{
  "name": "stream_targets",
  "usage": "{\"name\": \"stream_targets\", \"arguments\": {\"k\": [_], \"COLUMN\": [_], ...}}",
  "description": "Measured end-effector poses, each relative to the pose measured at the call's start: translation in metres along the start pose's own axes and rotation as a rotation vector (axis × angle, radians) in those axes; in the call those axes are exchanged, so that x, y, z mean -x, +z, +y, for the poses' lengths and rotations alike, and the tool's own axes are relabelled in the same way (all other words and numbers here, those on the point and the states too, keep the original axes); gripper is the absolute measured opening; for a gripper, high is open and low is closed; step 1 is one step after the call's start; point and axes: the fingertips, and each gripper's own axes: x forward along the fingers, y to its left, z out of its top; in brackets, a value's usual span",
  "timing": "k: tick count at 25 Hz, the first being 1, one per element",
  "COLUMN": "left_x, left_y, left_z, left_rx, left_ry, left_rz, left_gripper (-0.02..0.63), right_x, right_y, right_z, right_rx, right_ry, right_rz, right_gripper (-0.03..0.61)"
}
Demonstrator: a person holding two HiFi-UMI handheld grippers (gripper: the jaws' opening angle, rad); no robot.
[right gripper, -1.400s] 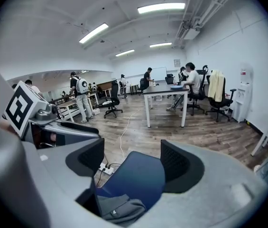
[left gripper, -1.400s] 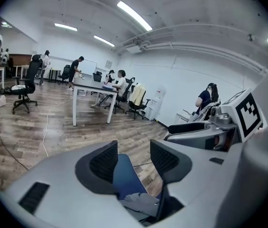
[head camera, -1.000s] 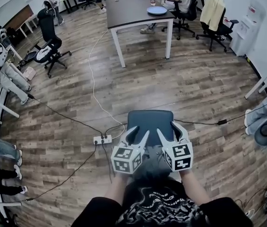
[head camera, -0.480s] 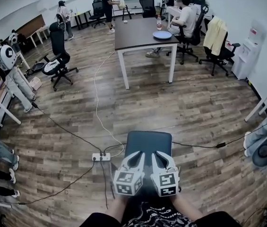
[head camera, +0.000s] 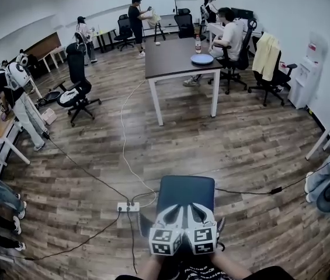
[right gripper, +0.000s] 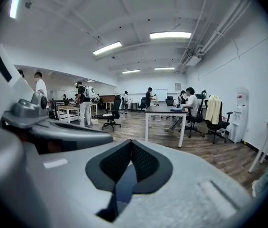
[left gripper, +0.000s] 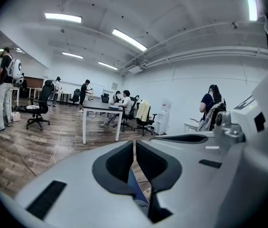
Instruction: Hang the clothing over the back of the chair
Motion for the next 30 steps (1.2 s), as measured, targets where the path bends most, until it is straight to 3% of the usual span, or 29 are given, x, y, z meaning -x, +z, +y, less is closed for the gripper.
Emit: {"name": "stream_targets", "arguments": {"k": [22,30], "left_x": [-0.003,-0.004], "left_y": [-0.038,-0.041], "left_z": [0.007,0.009], "left_rx": [-0.012,0.01], "left_ry": [0.013,0.012], "left_rz": [0.08,0.097], "left_gripper": [0.026,0.026], "right_x": [0.001,-0.001], "right_y": [-0.033,-0.031], "right_z": [-0.009,-0.004], "right_rx": [-0.046,-0.046], "right_ry": [-0.054,-0.031], "right_rz": [0.066,0.072], "right_gripper": [0.005,0.005]}}
